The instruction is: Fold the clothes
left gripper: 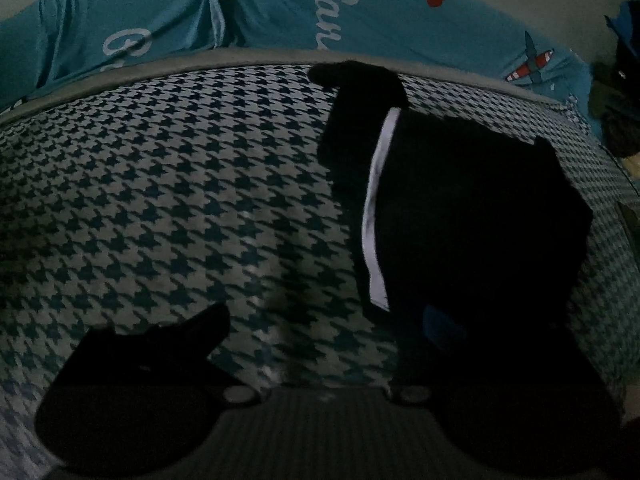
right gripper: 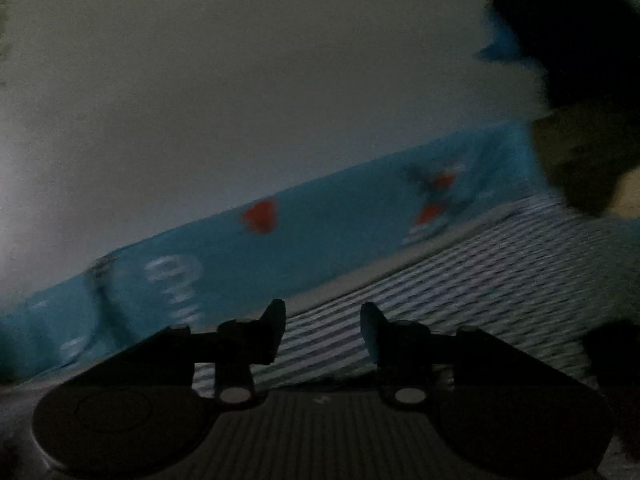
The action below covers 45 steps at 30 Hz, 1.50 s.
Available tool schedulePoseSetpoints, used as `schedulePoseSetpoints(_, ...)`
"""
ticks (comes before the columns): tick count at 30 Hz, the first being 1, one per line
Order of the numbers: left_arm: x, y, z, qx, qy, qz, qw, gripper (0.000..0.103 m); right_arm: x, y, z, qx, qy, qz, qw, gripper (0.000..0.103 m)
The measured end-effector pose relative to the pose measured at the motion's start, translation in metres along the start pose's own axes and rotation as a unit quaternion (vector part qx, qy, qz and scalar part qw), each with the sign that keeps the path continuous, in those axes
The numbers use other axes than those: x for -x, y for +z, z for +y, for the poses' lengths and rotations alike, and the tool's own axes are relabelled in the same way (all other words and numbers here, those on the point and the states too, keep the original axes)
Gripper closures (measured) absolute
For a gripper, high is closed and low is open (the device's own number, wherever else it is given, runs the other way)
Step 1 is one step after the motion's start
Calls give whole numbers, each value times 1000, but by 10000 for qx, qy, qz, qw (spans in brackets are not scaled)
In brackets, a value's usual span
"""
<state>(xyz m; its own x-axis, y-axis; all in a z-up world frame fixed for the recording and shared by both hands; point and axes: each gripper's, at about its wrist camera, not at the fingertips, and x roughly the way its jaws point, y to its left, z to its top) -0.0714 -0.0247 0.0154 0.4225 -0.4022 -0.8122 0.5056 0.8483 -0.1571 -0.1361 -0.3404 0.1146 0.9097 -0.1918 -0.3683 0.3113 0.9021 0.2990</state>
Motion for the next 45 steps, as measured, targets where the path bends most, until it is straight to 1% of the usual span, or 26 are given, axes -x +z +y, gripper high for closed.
schedulePoseSetpoints(2,0,0,-2,-20,-13,-10,10000,0,-9,-6,14,190,657,350,9970,62)
schedulePoseSetpoints(4,0,-1,-4,-29,-25,-15,10000,0,-19,-14,29,405,1230,717,9890,62)
schedulePoseSetpoints(5,1,-1,-4,-31,-31,-16,10000,0,-23,-20,38,528,1477,880,9837,60)
schedulePoseSetpoints(6,1,-1,-4,-31,-40,-15,10000,0,-26,-26,48,684,1671,1020,9783,58)
schedulePoseSetpoints(9,2,0,-4,-23,-85,-4,10000,0,-32,-47,77,1241,2055,1338,9615,54)
schedulePoseSetpoints(11,3,-1,-4,-35,-101,-6,9999,0,-36,-57,91,1570,2198,1449,9519,45)
schedulePoseSetpoints(12,4,-1,-4,-39,-110,-9,9999,0,-38,-62,98,1704,2243,1480,9480,44)
schedulePoseSetpoints(16,4,-1,-3,-25,-125,-17,9999,0,-43,-76,116,2033,2393,1545,9368,34)
schedulePoseSetpoints(19,6,-1,-2,-29,-142,-22,9999,0,-54,-83,121,2199,2379,1591,9326,30)
schedulePoseSetpoints(22,8,-2,-2,-48,-148,-38,9999,0,-63,-88,126,2386,2303,1605,9297,30)
schedulePoseSetpoints(24,9,-1,-1,-39,-143,-46,9999,0,-66,-92,128,2526,2236,1657,9267,32)
schedulePoseSetpoints(25,9,-1,0,-35,-141,-49,9999,0,-66,-93,129,2575,2224,1695,9249,42)
schedulePoseSetpoints(26,10,-1,0,-30,-139,-53,9999,0,-67,-95,130,2625,2213,1733,9231,57)
schedulePoseSetpoints(27,10,-1,1,-26,-136,-57,9999,0,-67,-96,130,2659,2211,1761,9216,64)
schedulePoseSetpoints(28,11,-1,1,-20,-134,-63,9999,0,-67,-96,130,2663,2219,1773,9211,77)
schedulePoseSetpoints(29,12,-1,2,-11,-133,-75,9999,0,-66,-96,129,2643,2229,1772,9214,84)
schedulePoseSetpoints(32,18,-1,4,-18,-139,-120,9998,0,-59,-92,126,2565,2221,1652,9260,92)
schedulePoseSetpoints(34,23,-3,5,-33,-139,-155,9998,0,-52,-88,122,2440,2198,1509,9324,93)
schedulePoseSetpoints(37,32,-7,7,-9,-140,-234,9996,0,-36,-73,110,1921,2188,1233,9487,94)
schedulePoseSetpoints(39,37,-12,8,75,-147,-257,9995,0,-23,-63,103,1635,2183,1021,9566,94)
schedulePoseSetpoints(42,44,-25,7,271,-241,-254,9990,0,1,-51,94,1289,2144,660,9660,94)
schedulePoseSetpoints(45,48,-42,3,442,-290,-174,9984,0,25,-46,86,972,2097,370,9722,94)
